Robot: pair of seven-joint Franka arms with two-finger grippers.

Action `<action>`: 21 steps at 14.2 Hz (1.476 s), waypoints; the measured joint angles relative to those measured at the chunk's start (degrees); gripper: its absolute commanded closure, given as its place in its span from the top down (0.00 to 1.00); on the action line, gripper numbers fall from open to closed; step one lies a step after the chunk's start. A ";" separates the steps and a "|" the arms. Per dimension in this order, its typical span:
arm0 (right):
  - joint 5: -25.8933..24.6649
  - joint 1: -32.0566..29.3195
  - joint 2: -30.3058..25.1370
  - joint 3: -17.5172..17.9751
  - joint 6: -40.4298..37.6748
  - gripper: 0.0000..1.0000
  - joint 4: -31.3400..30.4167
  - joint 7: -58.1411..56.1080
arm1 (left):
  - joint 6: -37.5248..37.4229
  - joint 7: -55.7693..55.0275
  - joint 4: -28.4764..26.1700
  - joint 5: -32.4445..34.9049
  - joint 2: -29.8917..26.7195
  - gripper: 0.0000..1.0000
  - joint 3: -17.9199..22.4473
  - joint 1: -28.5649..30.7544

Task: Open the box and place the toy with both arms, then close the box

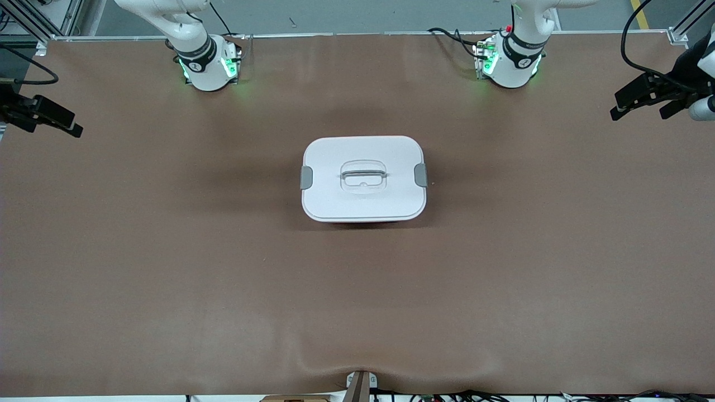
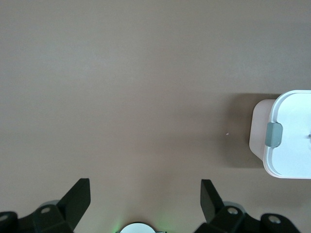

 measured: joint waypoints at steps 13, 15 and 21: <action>0.09 0.87 0.21 0.05 0.80 1.00 -1.36 0.01 | 0.09 3.60 0.04 4.14 0.06 1.00 0.06 -0.06; 0.09 0.86 0.30 -0.01 0.94 1.00 -1.41 0.01 | 0.09 3.31 0.04 4.27 0.07 1.00 -0.02 -0.11; 0.09 0.87 0.47 0.00 1.22 1.00 -1.41 0.01 | 0.17 3.23 0.28 4.27 0.47 1.00 -0.13 -0.19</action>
